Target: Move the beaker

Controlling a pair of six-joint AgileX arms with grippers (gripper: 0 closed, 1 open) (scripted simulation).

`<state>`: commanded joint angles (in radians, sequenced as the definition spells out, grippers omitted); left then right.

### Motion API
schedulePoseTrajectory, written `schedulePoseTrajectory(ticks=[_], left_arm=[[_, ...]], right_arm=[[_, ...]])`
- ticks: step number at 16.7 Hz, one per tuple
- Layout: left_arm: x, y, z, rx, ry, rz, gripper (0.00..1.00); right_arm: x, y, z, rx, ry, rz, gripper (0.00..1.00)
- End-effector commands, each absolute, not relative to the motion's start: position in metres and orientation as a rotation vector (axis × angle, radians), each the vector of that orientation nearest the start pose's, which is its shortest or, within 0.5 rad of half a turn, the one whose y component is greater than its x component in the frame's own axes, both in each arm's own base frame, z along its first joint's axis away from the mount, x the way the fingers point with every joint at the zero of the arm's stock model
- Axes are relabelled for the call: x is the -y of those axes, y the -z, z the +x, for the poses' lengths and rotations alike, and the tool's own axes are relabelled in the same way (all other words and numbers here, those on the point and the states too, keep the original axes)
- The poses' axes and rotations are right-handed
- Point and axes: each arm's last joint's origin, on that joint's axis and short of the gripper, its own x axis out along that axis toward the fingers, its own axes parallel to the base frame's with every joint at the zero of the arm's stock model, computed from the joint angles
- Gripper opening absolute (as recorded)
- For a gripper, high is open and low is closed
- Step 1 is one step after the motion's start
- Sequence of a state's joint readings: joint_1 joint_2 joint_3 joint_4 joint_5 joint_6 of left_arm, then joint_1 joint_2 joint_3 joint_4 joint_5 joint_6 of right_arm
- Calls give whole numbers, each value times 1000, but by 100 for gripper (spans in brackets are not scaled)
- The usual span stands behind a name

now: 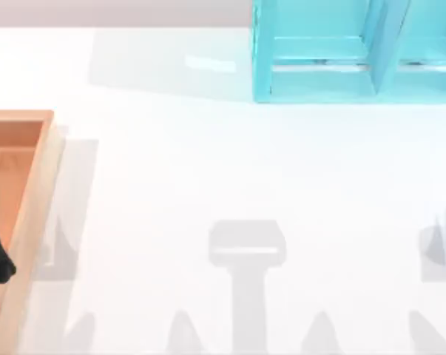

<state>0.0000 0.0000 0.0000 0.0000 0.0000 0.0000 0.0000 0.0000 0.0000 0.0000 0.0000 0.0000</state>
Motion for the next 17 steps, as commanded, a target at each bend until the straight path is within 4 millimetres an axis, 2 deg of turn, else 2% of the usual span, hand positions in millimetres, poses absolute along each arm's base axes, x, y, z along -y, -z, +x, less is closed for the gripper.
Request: schedulePoseTrajectory(ticks=[5,9,13,17], left_arm=[[1,-160,106,0,0,0,100],[1,-160,106,0,0,0,100],[1,-160,106,0,0,0,100],[1,-160,106,0,0,0,100]], right_arm=[[2,-169,107,-57,5,-2,100],[3,-201,116,-250,15,-6,100],[4,-237,146,-539,24,-9,100],[8,-261,193,-856,27,-8,100]])
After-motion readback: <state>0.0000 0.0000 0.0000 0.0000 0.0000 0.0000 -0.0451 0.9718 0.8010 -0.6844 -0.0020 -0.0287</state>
